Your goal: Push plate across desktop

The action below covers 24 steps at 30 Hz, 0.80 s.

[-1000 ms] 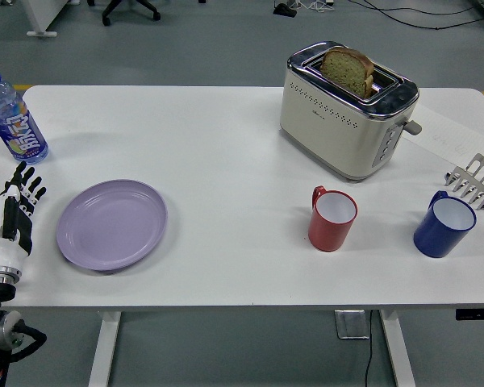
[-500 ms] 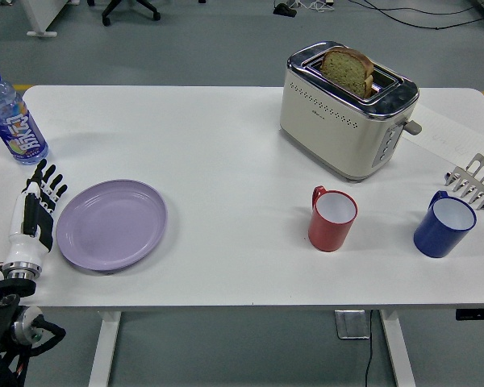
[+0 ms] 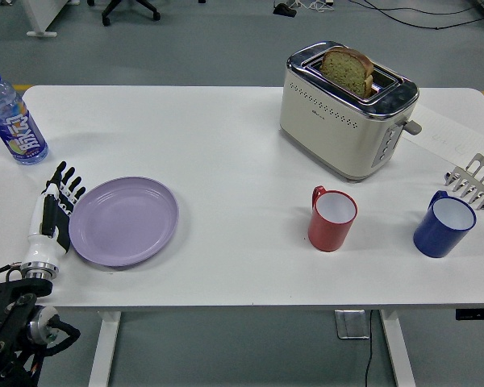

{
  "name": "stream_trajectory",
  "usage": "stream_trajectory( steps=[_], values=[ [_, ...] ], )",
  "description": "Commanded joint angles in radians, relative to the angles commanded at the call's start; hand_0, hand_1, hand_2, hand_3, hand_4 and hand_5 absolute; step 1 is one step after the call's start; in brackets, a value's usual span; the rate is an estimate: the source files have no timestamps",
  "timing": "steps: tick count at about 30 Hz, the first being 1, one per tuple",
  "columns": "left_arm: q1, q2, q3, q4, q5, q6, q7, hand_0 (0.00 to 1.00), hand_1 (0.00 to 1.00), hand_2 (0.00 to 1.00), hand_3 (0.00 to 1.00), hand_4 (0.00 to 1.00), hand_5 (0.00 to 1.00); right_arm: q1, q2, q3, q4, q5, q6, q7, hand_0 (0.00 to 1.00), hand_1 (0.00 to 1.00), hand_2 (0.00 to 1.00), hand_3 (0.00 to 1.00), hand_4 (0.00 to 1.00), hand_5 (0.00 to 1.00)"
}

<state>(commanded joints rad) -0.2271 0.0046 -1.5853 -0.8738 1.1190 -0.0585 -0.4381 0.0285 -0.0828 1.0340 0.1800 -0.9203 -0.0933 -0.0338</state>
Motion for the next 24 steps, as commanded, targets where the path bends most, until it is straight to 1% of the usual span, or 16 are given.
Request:
stream_trajectory(
  steps=[4, 13, 24],
  values=[
    [-0.006, -0.005, 0.007, -0.001, -0.011, 0.003, -0.004, 0.894, 0.935, 0.991, 0.998, 0.513, 0.998, 0.0, 0.0, -0.001, 0.0, 0.0, 0.0, 0.0, 0.614, 0.554, 0.656, 0.641, 0.164, 0.382],
    [-0.019, -0.005, 0.012, -0.001, -0.023, 0.005, -0.004, 0.891, 0.935, 0.989, 0.998, 0.514, 0.998, 0.0, -0.001, 0.0, 0.0, -0.005, 0.001, -0.002, 0.613, 0.554, 0.656, 0.641, 0.163, 0.381],
    [-0.023, -0.005, 0.032, 0.014, -0.043, 0.01, -0.007, 0.89, 0.932, 0.988, 0.998, 0.513, 0.998, -0.001, 0.0, -0.006, 0.0, -0.004, 0.001, -0.004, 0.614, 0.554, 0.656, 0.641, 0.164, 0.382]
  ],
)
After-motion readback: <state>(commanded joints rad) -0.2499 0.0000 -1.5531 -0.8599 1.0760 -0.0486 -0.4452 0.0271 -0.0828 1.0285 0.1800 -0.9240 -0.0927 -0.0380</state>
